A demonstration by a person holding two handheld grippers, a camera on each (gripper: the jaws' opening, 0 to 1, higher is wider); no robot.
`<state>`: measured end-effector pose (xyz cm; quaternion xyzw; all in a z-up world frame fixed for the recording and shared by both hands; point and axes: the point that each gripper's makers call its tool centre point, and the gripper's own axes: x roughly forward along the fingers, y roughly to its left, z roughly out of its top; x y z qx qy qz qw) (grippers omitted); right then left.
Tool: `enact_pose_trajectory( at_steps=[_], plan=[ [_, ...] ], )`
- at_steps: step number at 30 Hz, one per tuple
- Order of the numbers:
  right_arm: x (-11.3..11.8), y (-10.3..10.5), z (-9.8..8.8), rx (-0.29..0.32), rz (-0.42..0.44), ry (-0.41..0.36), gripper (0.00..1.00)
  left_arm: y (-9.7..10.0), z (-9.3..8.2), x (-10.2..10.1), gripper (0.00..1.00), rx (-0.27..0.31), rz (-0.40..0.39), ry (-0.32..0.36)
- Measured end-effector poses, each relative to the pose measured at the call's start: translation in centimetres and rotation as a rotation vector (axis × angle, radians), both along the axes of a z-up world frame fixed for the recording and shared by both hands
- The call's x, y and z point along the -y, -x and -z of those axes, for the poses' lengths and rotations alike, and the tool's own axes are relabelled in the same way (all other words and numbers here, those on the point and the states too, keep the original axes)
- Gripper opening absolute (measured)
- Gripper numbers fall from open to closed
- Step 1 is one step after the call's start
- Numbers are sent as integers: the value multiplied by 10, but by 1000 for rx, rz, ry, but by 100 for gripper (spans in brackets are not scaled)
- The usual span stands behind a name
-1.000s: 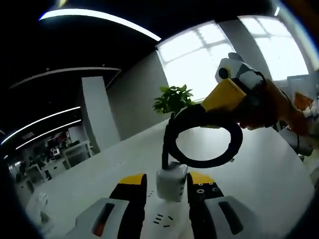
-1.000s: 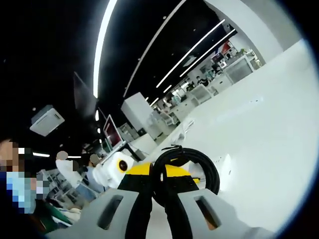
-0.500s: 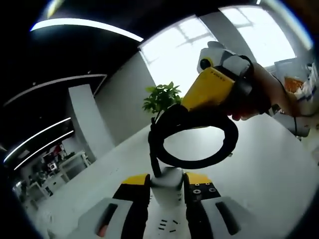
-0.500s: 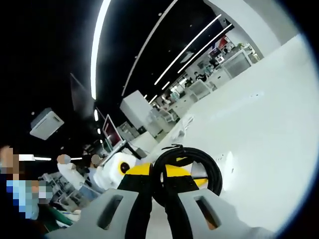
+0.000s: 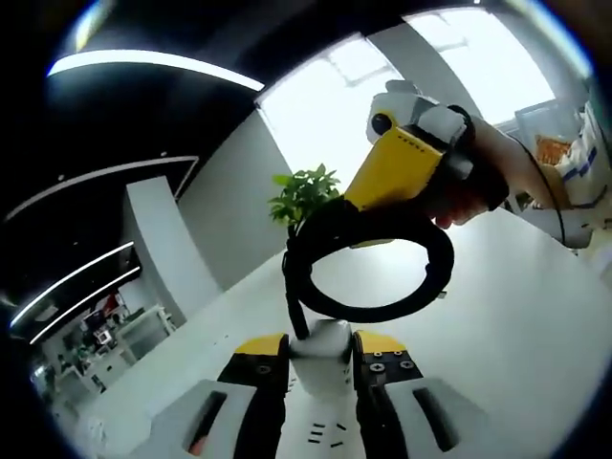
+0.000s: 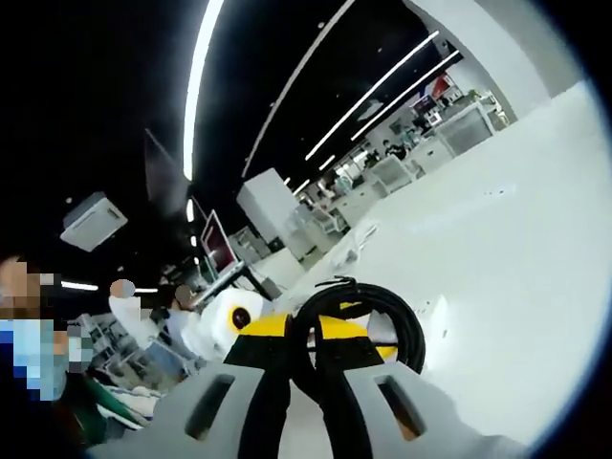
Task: Straighten the power strip on the desk, plug the charger into it
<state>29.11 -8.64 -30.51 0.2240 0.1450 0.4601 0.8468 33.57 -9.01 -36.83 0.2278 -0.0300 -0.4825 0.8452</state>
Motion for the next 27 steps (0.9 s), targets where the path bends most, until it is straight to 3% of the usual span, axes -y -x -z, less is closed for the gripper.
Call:
enact_pose_trajectory(
  at_steps=[11,15,23,27],
  plan=[
    [20,6,-10,235,63,217,9,0,0,-1,26,-9,-4,21],
    [31,2,-14,284,81,257,8,0,1,-2,26,-23,-2,34],
    [24,-18,25,516,-87,675,9,-1,3,-2,26,-64,5,71],
    [10,-23,30,577,-182,770,11,-1,4,-3,26,-80,8,87]
  ],
)
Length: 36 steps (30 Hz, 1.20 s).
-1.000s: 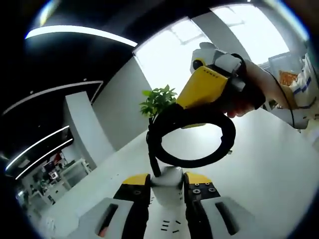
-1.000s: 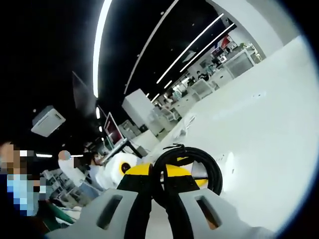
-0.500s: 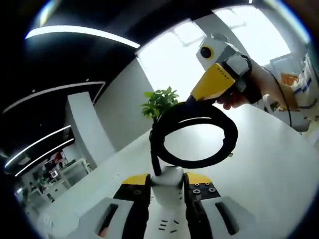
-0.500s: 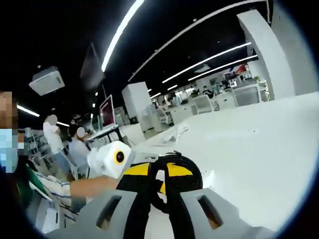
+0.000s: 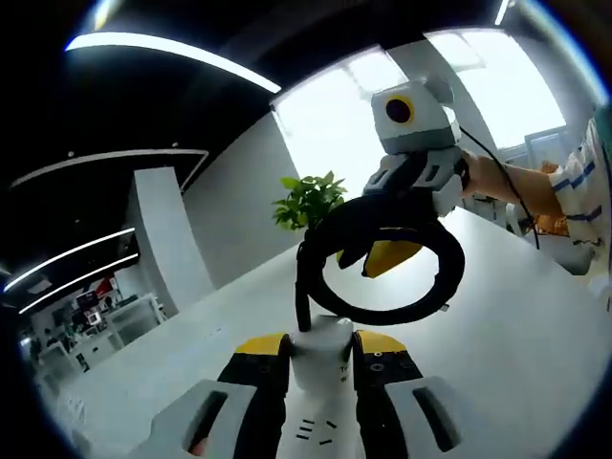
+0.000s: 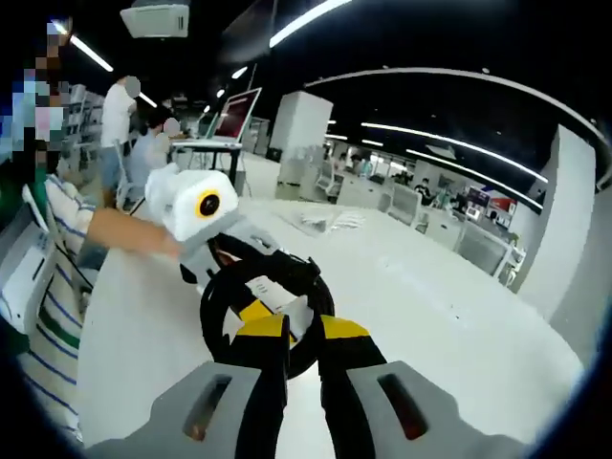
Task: Straighten the power strip on the desk, plug the charger into it
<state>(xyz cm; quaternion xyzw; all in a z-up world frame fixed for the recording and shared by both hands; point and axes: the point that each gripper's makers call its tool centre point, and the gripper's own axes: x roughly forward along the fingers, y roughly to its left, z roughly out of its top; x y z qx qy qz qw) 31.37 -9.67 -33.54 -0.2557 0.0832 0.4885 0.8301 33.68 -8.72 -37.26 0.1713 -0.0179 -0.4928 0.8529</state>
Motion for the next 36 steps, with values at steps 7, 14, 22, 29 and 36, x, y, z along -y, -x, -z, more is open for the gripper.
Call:
enact_pose_trajectory(
  at_steps=[7,14,22,29,36],
  plan=[
    [-7,-10,1,-4,-81,142,12,-4,3,-4,25,-34,0,21],
    [-7,-15,2,20,-94,235,11,-8,5,-6,25,-41,-20,13],
    [-4,-14,2,39,-98,275,13,-8,13,-11,24,-56,-26,-3],
    [4,-17,1,43,-72,328,17,-8,21,-14,23,-72,-39,-34],
    [-2,-20,4,24,-86,306,21,-7,22,-15,23,-80,-42,-40]
  ],
)
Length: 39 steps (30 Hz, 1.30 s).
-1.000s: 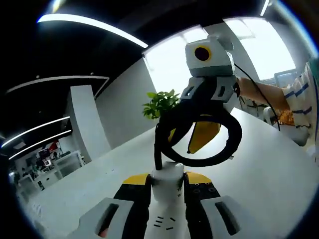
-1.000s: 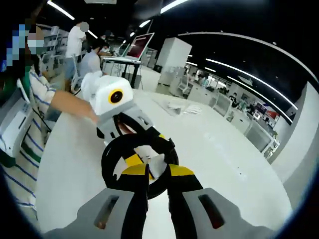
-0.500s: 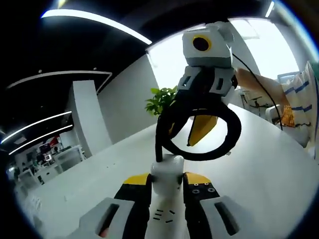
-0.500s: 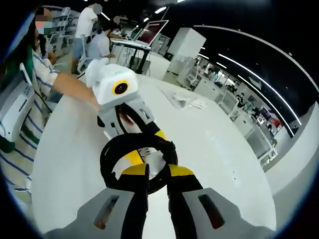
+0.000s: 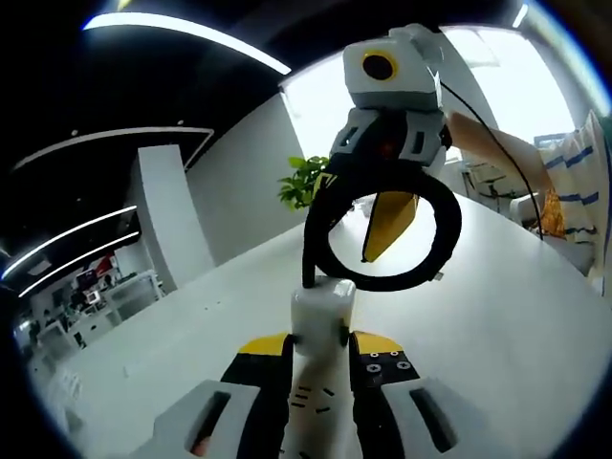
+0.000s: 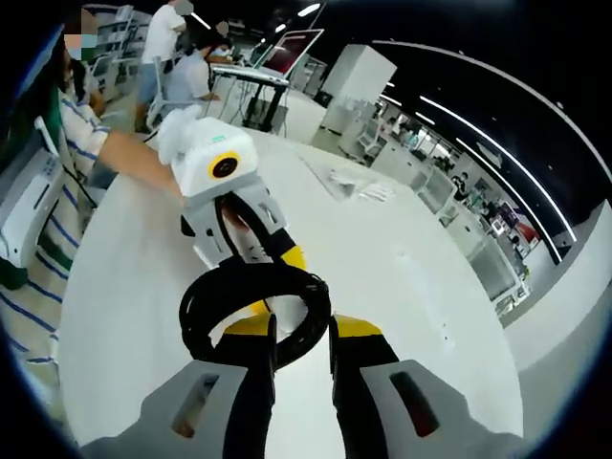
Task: Straighten the power strip on the desk, plug the charger into it
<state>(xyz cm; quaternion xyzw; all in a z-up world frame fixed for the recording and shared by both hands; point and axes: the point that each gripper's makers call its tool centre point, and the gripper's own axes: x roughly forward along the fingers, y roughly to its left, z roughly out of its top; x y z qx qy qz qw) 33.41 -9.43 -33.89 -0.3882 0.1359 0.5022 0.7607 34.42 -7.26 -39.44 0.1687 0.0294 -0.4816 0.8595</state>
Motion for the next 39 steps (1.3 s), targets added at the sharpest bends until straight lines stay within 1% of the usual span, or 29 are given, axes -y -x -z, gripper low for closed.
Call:
enact_pose_trajectory(
  at_steps=[3,4,5,6,7,8,9,10,11,13,14,17,19,20,22,24,26,27,29,32,35,37,39],
  plan=[
    [-5,-5,1,-37,-14,-4,21,0,0,0,23,-3,-2,-1],
    [-8,-7,7,-60,-16,8,21,0,0,1,23,4,-1,-6],
    [-6,-8,12,-63,-15,44,21,1,0,1,23,11,-4,-14],
    [-6,-11,17,-52,-21,84,21,0,0,0,23,11,-5,-15],
    [-16,-5,16,-85,-55,37,22,0,0,0,23,12,-7,-17],
    [-15,-8,15,-75,-45,48,22,0,0,0,23,11,-6,-16],
    [-15,-8,17,-64,-53,80,22,0,-1,-1,23,10,-7,-16],
    [-19,-7,16,-69,-70,75,21,0,-1,-1,23,9,-7,-17],
    [-20,-7,17,-73,-77,87,21,1,-1,-1,23,8,-9,-19],
    [-21,-5,19,-95,-95,119,20,1,-1,-2,23,9,-10,-26],
    [-22,-5,20,-115,-99,132,19,2,-2,-3,23,9,-11,-28],
    [-26,-6,21,-144,-108,156,19,8,-4,-11,21,1,2,-19],
    [-28,-6,21,-147,-111,180,19,10,-9,-17,21,-14,7,5],
    [-30,-5,21,-148,-112,187,20,10,-10,-19,20,-12,6,10],
    [-31,-3,23,-142,-114,212,20,5,-15,-26,18,12,-18,11],
    [-31,-3,23,-138,-114,225,21,4,-17,-33,18,15,-26,15],
    [-31,-3,23,-133,-114,245,21,3,-19,-43,18,7,-35,28],
    [-30,-3,25,-125,-113,269,22,3,-18,-48,18,3,-39,30],
    [-25,-6,29,-112,-104,341,23,3,-17,-56,18,-1,-47,26],
    [-27,-6,31,-108,-114,385,23,2,-14,-73,18,-11,-82,11],
    [-29,-6,34,-115,-96,437,23,2,-16,-86,19,-5,-99,5],
    [-31,-6,36,-108,-101,469,23,2,-17,-93,20,-7,-111,12],
    [-31,-7,38,-100,-94,509,23,0,-19,-95,20,-12,-126,14]
  ],
)
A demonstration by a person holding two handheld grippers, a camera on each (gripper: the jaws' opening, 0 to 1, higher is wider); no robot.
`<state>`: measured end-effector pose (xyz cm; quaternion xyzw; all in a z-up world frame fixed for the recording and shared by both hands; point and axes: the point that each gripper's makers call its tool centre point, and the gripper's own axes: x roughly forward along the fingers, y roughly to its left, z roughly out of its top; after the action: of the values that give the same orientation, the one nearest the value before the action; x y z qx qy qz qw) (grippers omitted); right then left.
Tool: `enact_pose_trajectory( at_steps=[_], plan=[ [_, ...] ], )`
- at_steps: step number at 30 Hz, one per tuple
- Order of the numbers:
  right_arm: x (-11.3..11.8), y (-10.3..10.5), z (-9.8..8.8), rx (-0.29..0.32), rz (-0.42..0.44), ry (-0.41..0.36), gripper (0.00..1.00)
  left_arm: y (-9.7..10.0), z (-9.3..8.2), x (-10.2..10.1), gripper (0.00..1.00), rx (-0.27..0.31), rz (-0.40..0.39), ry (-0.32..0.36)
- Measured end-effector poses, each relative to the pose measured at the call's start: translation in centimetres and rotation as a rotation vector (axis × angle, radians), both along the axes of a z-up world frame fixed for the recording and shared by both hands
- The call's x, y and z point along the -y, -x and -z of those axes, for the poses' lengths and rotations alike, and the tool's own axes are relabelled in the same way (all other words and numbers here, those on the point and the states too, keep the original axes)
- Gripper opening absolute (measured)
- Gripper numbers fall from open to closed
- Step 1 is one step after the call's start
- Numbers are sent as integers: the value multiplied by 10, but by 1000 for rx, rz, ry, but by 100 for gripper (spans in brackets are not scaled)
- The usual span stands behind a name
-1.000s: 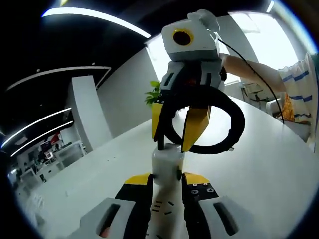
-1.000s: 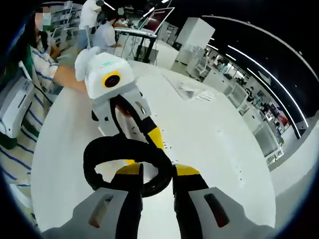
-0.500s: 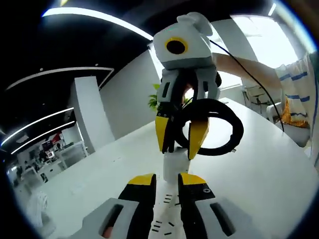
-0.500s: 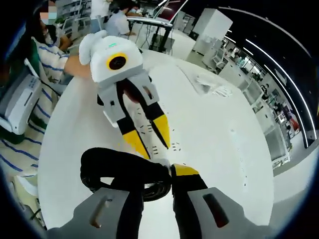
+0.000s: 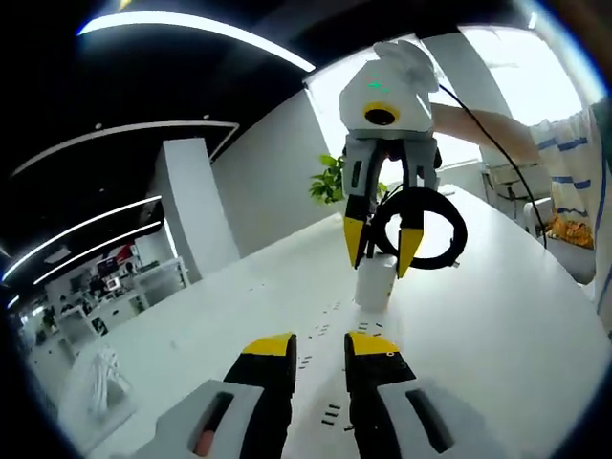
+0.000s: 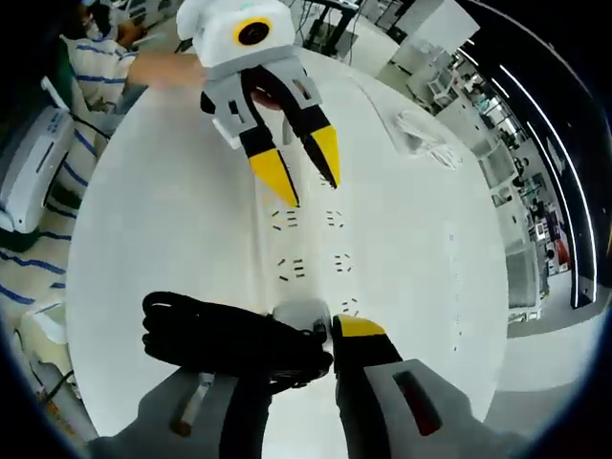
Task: Straighten the power strip on the desk, plug the charger into it
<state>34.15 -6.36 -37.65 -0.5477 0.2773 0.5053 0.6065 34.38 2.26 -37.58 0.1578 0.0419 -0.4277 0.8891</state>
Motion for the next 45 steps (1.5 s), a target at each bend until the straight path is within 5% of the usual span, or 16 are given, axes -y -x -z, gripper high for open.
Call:
enact_pose_trajectory(
  at_steps=[5,11,16,24,30,34,45],
  plan=[
    [2,-2,0,-13,-1,18,23,4,-4,4,22,7,5,8],
    [5,-8,-2,-124,4,-20,22,8,6,11,23,-7,17,-28],
    [3,-10,0,-201,55,38,21,8,8,11,24,-12,15,-38],
    [2,-10,3,-173,57,117,21,7,5,9,26,-22,9,-18],
    [5,-9,4,-179,37,76,21,9,4,11,26,-19,16,-16],
    [3,-10,6,-164,52,184,21,9,3,12,26,-21,20,-9],
    [3,-16,10,-175,62,95,21,12,4,15,26,-22,31,-14]
  ],
)
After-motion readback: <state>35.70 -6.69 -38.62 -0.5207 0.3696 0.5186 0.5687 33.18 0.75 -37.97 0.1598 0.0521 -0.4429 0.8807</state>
